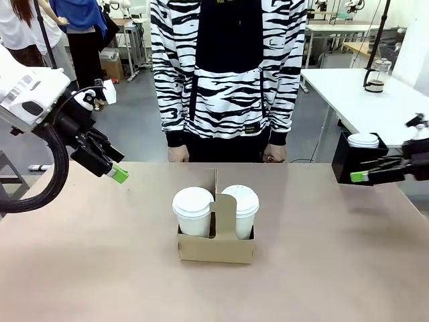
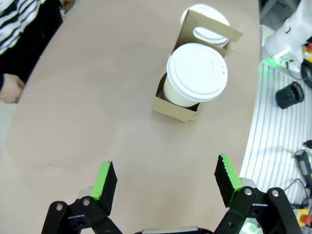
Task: Pour a drink into a cup and package it in a carrier.
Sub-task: Insert the held 600 ml Paper Cup into the Cup Carrier.
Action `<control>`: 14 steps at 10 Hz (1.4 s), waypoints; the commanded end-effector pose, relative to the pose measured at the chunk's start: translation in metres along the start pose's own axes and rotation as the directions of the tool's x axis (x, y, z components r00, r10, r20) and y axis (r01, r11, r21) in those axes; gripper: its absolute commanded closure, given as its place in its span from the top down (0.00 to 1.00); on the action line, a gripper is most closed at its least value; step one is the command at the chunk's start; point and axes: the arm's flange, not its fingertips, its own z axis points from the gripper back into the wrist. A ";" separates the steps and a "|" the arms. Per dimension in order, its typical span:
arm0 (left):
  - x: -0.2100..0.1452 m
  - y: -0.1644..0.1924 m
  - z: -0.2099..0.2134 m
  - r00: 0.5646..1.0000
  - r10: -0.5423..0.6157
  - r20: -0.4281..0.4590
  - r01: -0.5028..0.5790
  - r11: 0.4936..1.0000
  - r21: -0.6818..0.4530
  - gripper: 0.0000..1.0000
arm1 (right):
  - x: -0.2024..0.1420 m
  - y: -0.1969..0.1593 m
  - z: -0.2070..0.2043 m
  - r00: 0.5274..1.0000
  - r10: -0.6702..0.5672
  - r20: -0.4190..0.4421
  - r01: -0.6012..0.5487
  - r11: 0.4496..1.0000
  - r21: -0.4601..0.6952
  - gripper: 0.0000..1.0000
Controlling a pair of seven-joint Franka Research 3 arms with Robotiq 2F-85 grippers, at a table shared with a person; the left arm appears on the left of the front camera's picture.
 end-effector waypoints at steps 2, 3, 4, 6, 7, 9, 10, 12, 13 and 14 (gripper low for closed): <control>0.002 0.000 -0.001 1.000 0.013 0.023 -0.013 1.000 -0.003 1.00 | -0.003 0.039 0.000 1.000 -0.026 -0.018 0.024 0.994 -0.105 1.00; 0.002 0.000 -0.001 1.000 0.013 0.023 -0.013 1.000 -0.003 1.00 | 0.006 0.000 0.014 1.000 -0.008 0.005 0.008 0.997 -0.077 1.00; 0.002 0.000 -0.001 1.000 0.013 0.023 -0.013 1.000 -0.003 1.00 | 0.006 0.000 0.014 1.000 -0.008 0.005 0.008 0.997 -0.077 1.00; 0.002 0.000 -0.001 1.000 0.013 0.023 -0.013 1.000 -0.003 1.00 | 0.006 0.000 0.014 1.000 -0.008 0.005 0.008 0.997 -0.077 1.00; 0.002 0.000 -0.001 1.000 0.013 0.023 -0.013 1.000 -0.003 1.00 | 0.006 0.000 0.014 1.000 -0.008 0.005 0.008 0.997 -0.077 1.00; 0.002 0.000 -0.001 1.000 0.013 0.023 -0.013 1.000 -0.003 1.00 | 0.006 0.000 0.014 1.000 -0.008 0.005 0.008 0.997 -0.077 1.00; 0.002 0.000 -0.001 1.000 0.013 0.023 -0.013 1.000 -0.003 1.00 | 0.006 0.000 0.014 1.000 -0.008 0.005 0.008 0.997 -0.077 1.00; 0.002 0.000 -0.001 1.000 0.013 0.023 -0.013 1.000 -0.003 1.00 | 0.006 0.000 0.014 1.000 -0.008 0.005 0.008 0.997 -0.077 1.00; 0.002 0.000 -0.001 1.000 0.013 0.023 -0.013 1.000 -0.003 1.00 | 0.006 0.000 0.014 1.000 -0.008 0.005 0.008 0.997 -0.077 1.00; 0.002 0.000 -0.001 1.000 0.013 0.023 -0.013 1.000 -0.003 1.00 | 0.006 0.000 0.014 1.000 -0.008 0.005 0.008 0.997 -0.077 1.00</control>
